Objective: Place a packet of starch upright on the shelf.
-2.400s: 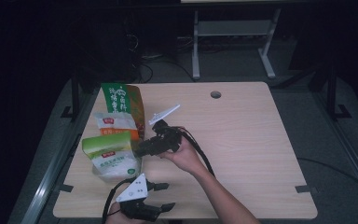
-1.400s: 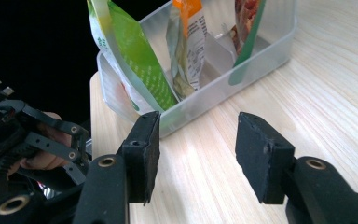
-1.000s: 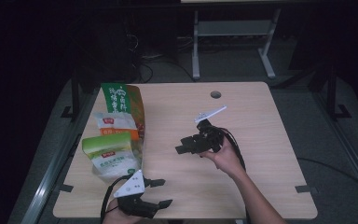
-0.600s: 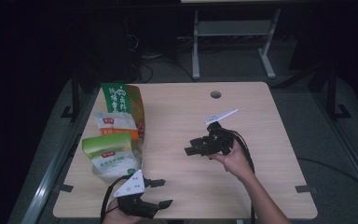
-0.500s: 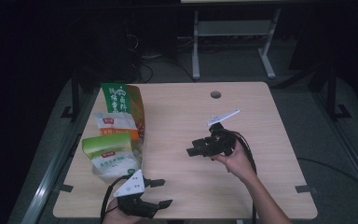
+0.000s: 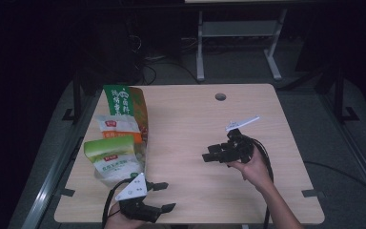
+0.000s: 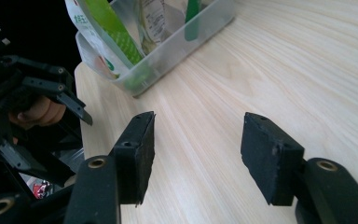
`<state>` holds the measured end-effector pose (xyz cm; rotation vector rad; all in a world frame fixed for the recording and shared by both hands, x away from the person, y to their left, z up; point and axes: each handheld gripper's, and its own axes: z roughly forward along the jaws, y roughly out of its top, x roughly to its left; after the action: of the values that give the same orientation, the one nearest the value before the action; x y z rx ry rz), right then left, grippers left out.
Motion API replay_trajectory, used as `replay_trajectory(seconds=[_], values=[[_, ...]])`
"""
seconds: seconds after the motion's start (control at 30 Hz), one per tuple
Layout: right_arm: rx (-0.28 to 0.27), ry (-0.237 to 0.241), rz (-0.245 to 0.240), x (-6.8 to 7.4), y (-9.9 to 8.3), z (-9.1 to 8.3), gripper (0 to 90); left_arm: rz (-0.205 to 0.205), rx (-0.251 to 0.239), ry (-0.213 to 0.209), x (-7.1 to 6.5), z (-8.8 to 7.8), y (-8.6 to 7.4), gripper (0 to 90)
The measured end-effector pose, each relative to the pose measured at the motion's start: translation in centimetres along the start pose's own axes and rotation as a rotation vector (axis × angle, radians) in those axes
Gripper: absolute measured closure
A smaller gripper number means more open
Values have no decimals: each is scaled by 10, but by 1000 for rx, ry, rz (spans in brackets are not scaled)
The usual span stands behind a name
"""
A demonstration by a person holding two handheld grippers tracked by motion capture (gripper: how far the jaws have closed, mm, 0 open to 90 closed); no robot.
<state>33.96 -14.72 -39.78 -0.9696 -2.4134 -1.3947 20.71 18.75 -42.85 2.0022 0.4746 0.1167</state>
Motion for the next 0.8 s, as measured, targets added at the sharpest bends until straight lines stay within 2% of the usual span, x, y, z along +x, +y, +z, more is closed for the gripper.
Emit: replay_trajectory(seconds=[0.43,0.47,0.8], values=[[-12,-26,26,-7,-24,-18,439,-12,-1,5,0,0,0,314],[-13,-26,31,-8,-27,-19,439,-2,-1,5,1,0,0,313],[-22,-38,62,-11,-48,-31,438,-4,-1,8,1,-1,0,314]])
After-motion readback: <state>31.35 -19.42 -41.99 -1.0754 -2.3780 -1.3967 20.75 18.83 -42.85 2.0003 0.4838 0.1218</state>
